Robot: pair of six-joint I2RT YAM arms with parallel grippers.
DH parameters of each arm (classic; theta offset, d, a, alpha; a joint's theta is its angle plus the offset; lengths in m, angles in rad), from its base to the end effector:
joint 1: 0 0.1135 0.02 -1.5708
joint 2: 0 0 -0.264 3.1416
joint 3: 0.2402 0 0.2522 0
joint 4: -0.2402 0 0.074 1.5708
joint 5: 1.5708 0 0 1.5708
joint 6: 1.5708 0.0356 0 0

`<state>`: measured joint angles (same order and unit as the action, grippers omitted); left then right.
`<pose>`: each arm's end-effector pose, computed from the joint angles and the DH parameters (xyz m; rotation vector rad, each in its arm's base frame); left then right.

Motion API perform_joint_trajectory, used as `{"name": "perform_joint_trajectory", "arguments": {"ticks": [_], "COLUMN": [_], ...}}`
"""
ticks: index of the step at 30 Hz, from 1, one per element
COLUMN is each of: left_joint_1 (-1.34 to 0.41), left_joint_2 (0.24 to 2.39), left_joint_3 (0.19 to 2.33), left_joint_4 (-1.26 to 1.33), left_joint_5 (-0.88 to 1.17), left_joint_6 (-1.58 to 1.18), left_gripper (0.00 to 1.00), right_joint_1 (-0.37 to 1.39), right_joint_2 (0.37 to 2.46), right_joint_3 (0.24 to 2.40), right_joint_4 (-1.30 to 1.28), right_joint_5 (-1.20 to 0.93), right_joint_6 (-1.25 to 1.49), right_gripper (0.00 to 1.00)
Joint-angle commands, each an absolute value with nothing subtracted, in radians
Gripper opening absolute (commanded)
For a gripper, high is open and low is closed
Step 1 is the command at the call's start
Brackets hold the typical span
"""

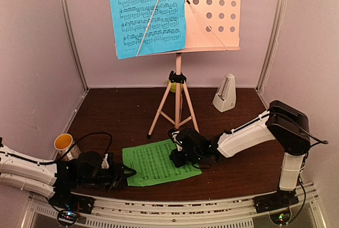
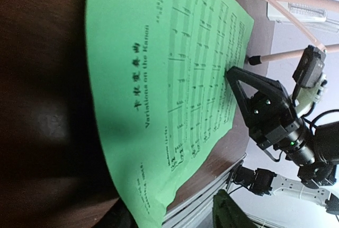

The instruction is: Set up the instrument practice props

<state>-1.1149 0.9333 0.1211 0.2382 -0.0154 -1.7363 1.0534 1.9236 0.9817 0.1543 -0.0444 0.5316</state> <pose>0.0740 -0.1497 0.1296 -0.8156 2.5041 -1.4152 0.1871 0.3320 0.1208 -0.6701 2.4208 0.7777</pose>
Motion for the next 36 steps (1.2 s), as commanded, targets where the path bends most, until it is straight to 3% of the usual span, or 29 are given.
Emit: {"name": "perform_joint_trajectory", "arguments": {"ticks": [1, 5, 9, 19, 22, 27, 29, 33, 36], "left_joint_1": [-1.117, -1.115, -1.109, -1.002, -0.957, -0.942, -0.942, -0.943, -0.948], "left_joint_2": [0.951, 1.029, 1.049, 0.931, 0.889, 0.828, 0.831, 0.805, 0.761], "left_joint_3": [0.083, 0.055, 0.04, 0.114, 0.148, 0.365, 0.465, 0.577, 0.604], "left_joint_4": [0.241, 0.379, 0.424, 0.223, 0.132, -0.167, -0.307, -0.434, -0.455], "left_joint_5": [-0.103, -0.123, -0.158, -0.172, -0.152, -0.122, -0.112, 0.001, 0.08], "left_joint_6": [-1.779, -1.79, -1.778, -1.588, -1.488, -1.089, -0.927, -0.609, -0.476], "left_gripper": [0.47, 0.42, 0.29, 0.0, 0.0, 0.0, 0.0, 0.0, 0.0], "right_joint_1": [1.051, 1.058, 1.065, 1.072, 1.072, 1.066, 1.056, 1.045, 1.043], "right_joint_2": [1.892, 1.872, 1.855, 1.784, 1.74, 1.588, 1.533, 1.431, 1.36], "right_joint_3": [0.958, 0.948, 0.942, 0.876, 0.846, 0.805, 0.806, 0.838, 0.855], "right_joint_4": [0.094, 0.104, 0.108, 0.219, 0.265, 0.299, 0.28, 0.207, 0.16], "right_joint_5": [-0.04, -0.048, -0.059, -0.147, -0.193, -0.234, -0.25, -0.27, -0.284], "right_joint_6": [0.546, 0.551, 0.552, 0.571, 0.546, 0.463, 0.421, 0.317, 0.235], "right_gripper": [0.09, 0.09, 0.09, 0.11, 0.14, 0.32, 0.43, 0.77, 0.89]}}
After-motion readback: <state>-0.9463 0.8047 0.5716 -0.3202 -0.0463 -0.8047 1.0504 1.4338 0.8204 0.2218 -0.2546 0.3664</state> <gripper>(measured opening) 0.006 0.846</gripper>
